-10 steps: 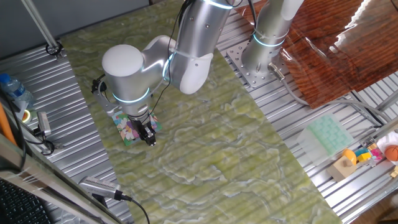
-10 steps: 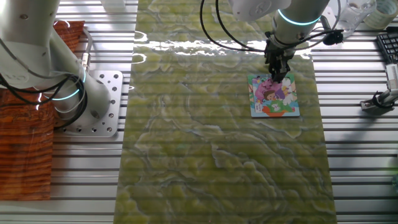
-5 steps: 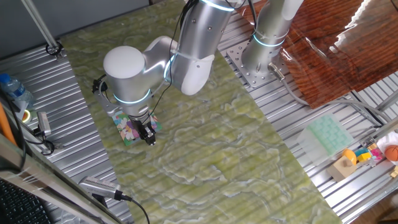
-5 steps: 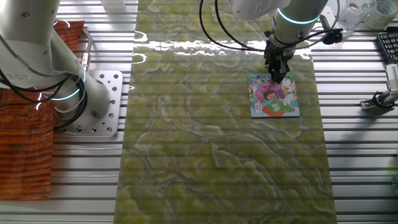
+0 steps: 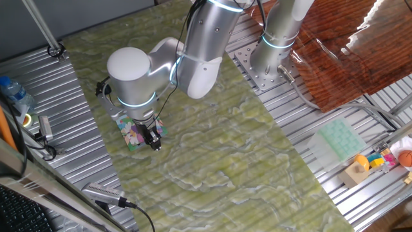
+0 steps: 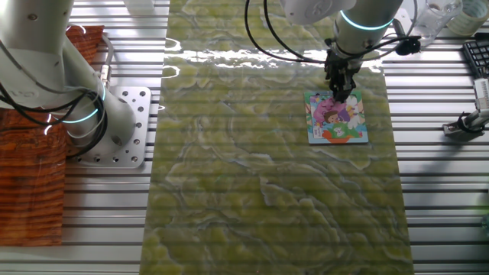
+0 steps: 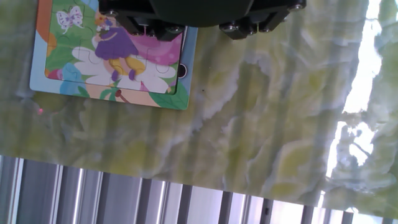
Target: Assemble one piece of a puzzle
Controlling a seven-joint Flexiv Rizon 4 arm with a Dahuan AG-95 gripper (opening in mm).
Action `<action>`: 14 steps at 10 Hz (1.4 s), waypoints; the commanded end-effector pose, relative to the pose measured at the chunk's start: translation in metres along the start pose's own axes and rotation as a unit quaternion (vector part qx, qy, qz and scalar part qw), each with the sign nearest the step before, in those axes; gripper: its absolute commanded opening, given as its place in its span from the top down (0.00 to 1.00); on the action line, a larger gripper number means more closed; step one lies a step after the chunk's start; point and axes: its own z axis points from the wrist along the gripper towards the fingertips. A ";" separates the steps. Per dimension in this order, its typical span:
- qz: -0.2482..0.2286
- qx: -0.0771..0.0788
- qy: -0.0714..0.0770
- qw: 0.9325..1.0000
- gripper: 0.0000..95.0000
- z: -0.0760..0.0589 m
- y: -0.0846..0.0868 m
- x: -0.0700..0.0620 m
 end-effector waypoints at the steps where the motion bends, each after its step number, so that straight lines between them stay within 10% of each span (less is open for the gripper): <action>1: -0.003 0.001 0.002 1.000 0.40 -0.001 0.001 -0.002; 10: -0.025 0.019 0.009 0.999 0.40 -0.002 -0.012 0.004; 11: -0.029 0.025 0.010 0.999 0.20 -0.003 -0.014 0.003; 14: -0.029 0.027 0.011 0.999 0.00 -0.004 -0.020 0.006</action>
